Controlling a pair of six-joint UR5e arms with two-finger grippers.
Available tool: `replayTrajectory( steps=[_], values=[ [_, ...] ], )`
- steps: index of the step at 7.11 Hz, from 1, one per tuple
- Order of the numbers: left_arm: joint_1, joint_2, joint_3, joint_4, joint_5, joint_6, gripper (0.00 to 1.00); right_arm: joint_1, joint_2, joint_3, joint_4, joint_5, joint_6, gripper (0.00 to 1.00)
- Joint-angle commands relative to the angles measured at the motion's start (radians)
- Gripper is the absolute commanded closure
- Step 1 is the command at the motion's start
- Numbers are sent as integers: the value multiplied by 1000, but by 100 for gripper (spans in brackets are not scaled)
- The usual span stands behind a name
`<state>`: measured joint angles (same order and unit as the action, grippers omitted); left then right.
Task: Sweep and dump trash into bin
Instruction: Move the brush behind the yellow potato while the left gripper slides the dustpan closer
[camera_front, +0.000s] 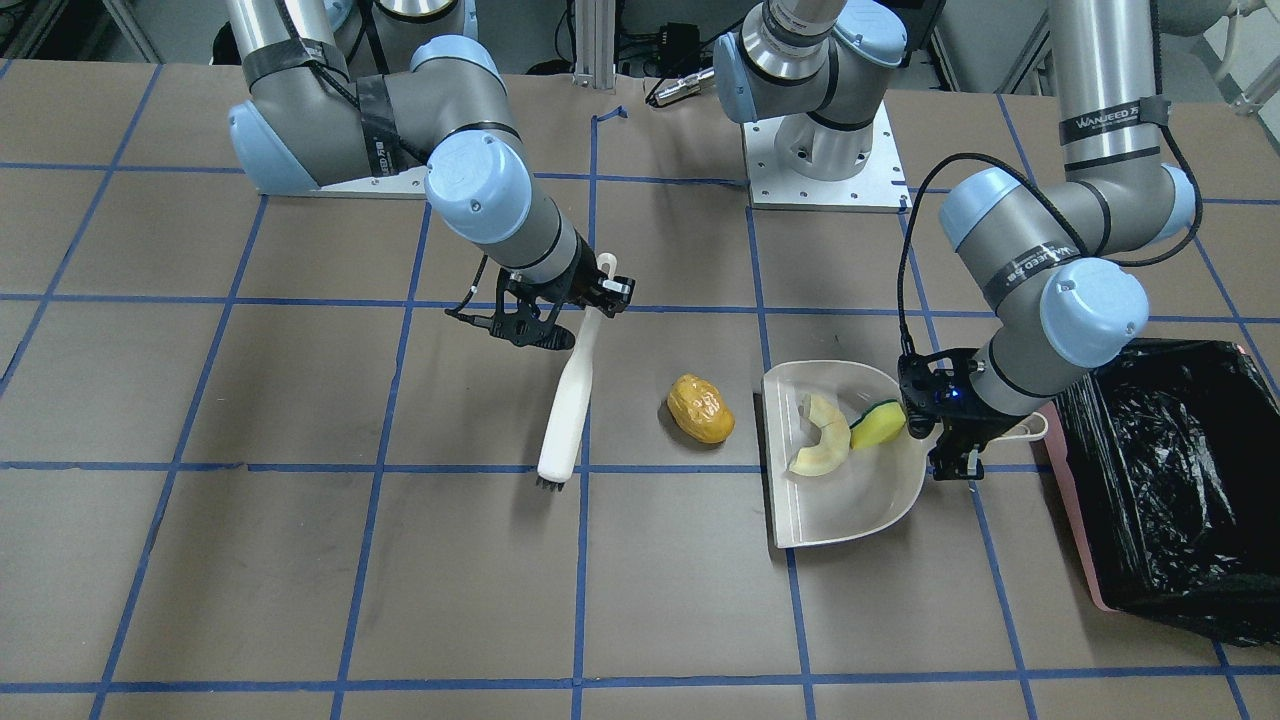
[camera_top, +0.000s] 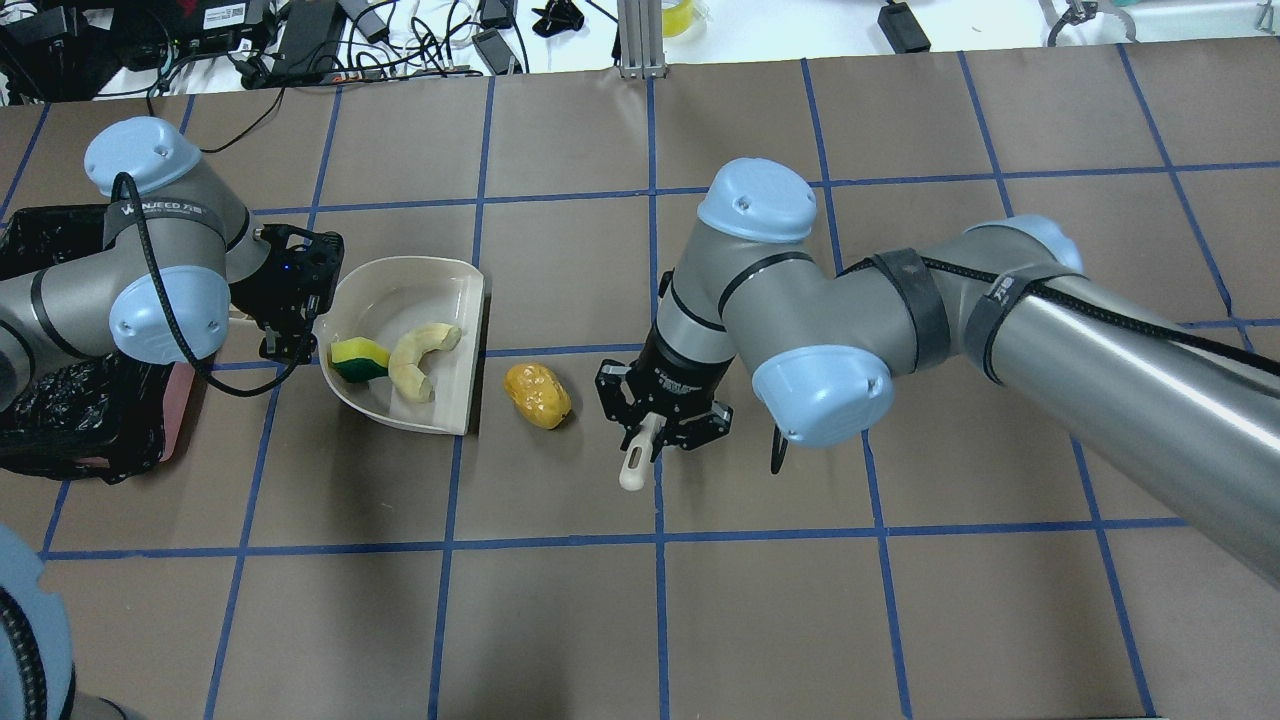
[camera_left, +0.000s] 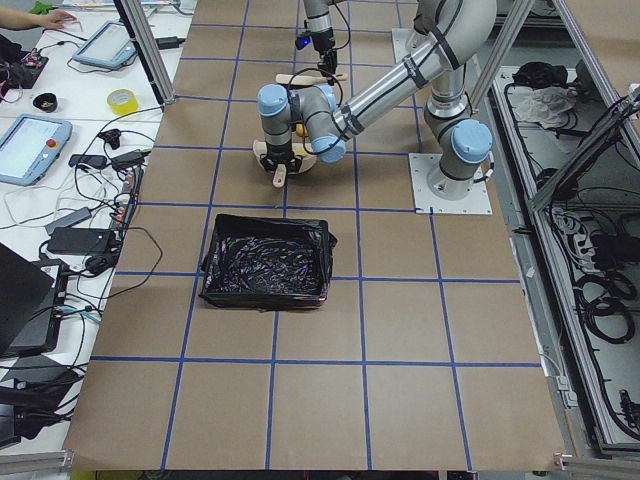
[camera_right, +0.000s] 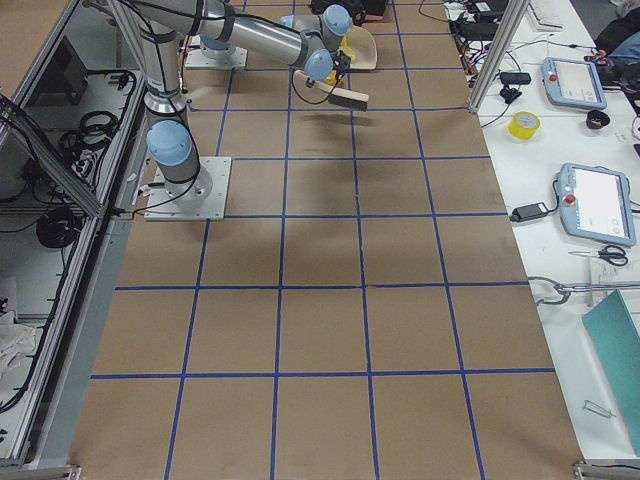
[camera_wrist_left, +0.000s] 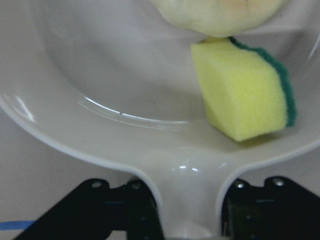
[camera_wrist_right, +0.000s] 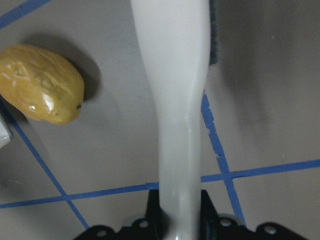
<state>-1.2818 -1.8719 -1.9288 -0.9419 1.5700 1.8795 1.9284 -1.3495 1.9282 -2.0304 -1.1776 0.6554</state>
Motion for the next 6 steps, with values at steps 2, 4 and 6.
replayTrajectory(
  steps=[2,4,6],
  values=[
    [-2,25,-59,38,-1,-26,100,141,-3,48,-171,10,102,100],
    [-19,14,-62,40,-5,-78,100,142,35,46,-214,15,29,100],
    [-28,10,-62,43,-5,-88,100,142,117,38,-321,13,35,100]
  ],
)
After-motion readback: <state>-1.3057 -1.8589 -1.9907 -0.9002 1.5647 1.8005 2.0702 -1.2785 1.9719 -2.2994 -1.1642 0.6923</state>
